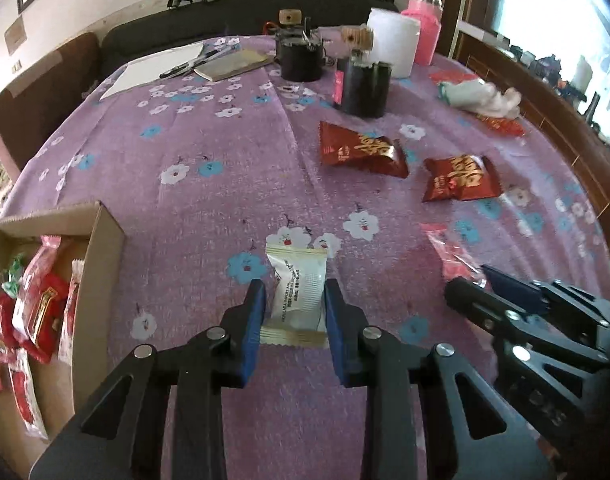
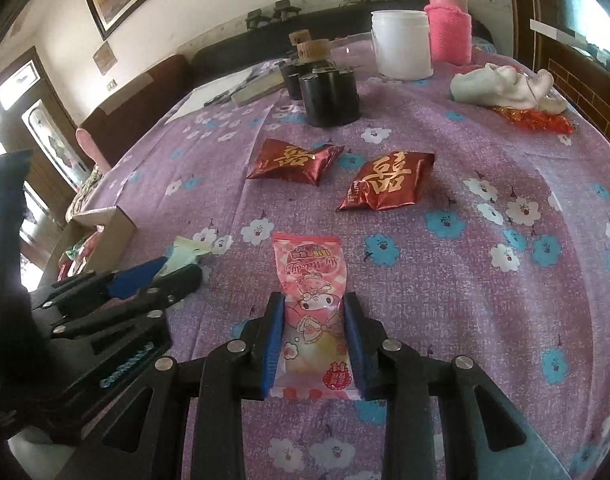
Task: Organize snacks
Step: 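Carry both packets into the tray and open both tools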
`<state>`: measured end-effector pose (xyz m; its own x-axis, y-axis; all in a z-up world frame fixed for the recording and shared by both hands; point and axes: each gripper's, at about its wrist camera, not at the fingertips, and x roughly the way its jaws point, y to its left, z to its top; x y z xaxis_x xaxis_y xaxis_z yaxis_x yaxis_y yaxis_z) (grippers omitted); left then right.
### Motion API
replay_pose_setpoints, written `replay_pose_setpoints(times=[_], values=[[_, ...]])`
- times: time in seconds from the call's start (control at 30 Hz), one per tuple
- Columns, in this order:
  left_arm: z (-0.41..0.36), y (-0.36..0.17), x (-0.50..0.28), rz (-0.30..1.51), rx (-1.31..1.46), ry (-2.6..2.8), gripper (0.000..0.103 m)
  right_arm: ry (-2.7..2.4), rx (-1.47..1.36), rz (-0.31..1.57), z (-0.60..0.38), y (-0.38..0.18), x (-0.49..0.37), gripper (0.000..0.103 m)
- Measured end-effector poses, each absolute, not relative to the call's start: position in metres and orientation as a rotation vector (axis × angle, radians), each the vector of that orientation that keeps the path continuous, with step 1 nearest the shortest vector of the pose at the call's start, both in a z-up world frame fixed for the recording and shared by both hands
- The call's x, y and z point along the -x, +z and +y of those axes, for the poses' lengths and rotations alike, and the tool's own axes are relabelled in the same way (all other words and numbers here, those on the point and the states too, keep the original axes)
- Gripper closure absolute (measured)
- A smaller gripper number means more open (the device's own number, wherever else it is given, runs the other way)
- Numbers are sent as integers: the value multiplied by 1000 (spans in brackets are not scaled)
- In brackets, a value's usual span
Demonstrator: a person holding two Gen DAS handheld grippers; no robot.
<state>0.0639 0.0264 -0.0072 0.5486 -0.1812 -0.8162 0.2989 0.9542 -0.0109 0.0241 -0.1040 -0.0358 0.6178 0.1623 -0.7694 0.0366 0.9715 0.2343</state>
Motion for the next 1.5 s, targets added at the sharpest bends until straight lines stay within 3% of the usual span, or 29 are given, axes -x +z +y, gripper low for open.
replay_pose_setpoints(times=[0.4,1.03,1.5], values=[[68,37,-10,901,49,-352,77,51,-258,863,-109,-30,-20,73],[282,33,67,851,373,-14,76,7,-222,826,-97,-21,-15,73],[311,17,36,914,351,-7,76,372,-82,854,76,32,-4,74]])
